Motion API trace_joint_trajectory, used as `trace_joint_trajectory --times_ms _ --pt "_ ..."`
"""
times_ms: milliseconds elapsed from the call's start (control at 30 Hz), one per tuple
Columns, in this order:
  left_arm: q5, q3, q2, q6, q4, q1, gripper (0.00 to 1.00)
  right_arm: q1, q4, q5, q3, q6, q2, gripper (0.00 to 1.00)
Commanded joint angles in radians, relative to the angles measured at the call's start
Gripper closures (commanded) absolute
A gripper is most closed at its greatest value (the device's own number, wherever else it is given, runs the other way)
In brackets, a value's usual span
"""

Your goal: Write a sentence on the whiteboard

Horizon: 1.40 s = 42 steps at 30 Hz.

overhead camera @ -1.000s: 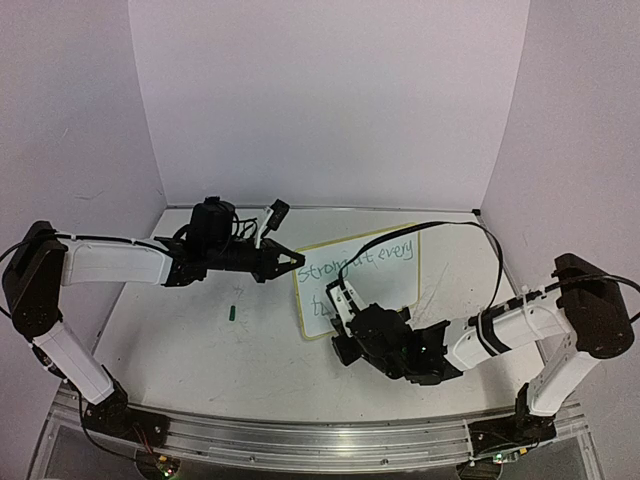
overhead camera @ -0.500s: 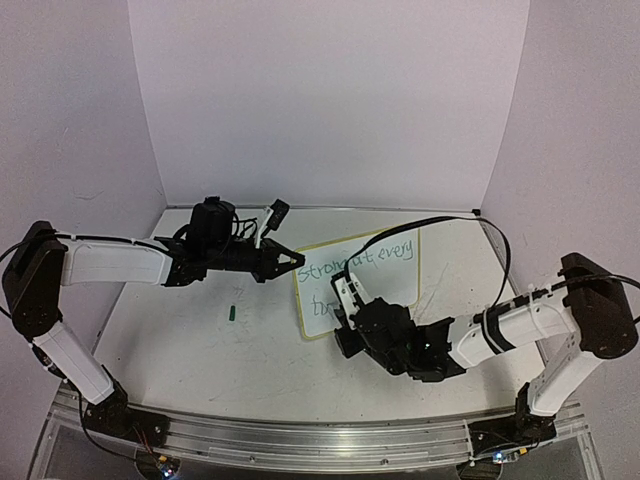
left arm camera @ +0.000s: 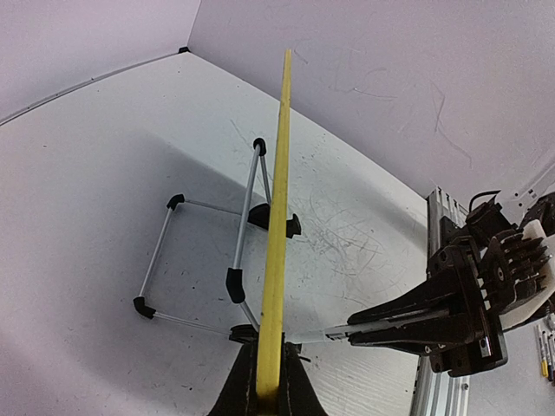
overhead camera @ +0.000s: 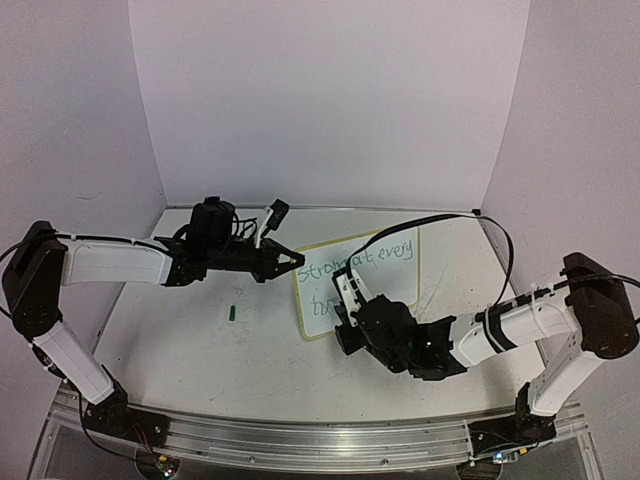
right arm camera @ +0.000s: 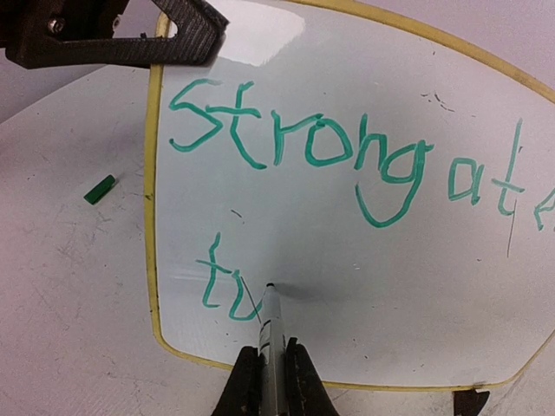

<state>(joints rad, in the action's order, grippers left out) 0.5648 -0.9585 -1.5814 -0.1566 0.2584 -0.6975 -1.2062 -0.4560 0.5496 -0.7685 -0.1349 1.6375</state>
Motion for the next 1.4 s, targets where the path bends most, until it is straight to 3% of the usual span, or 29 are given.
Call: trace_joint_trajectory --times_ms 0,1200,1367 --pt "-0.032 -0.035 0.042 0.019 0.008 0.001 1.0 0.018 -0.01 0.0 -0.016 -0.019 -0.004 1.0" --pt "-0.035 -0.033 0.046 0.02 0.007 0.0 1.0 0.017 0.068 -0.007 0.011 -0.093 0.022 1.0" --pt "-0.033 -0.035 0.044 0.02 0.007 0.001 1.0 0.017 -0.009 -0.064 0.036 -0.044 -0.039 1.0"
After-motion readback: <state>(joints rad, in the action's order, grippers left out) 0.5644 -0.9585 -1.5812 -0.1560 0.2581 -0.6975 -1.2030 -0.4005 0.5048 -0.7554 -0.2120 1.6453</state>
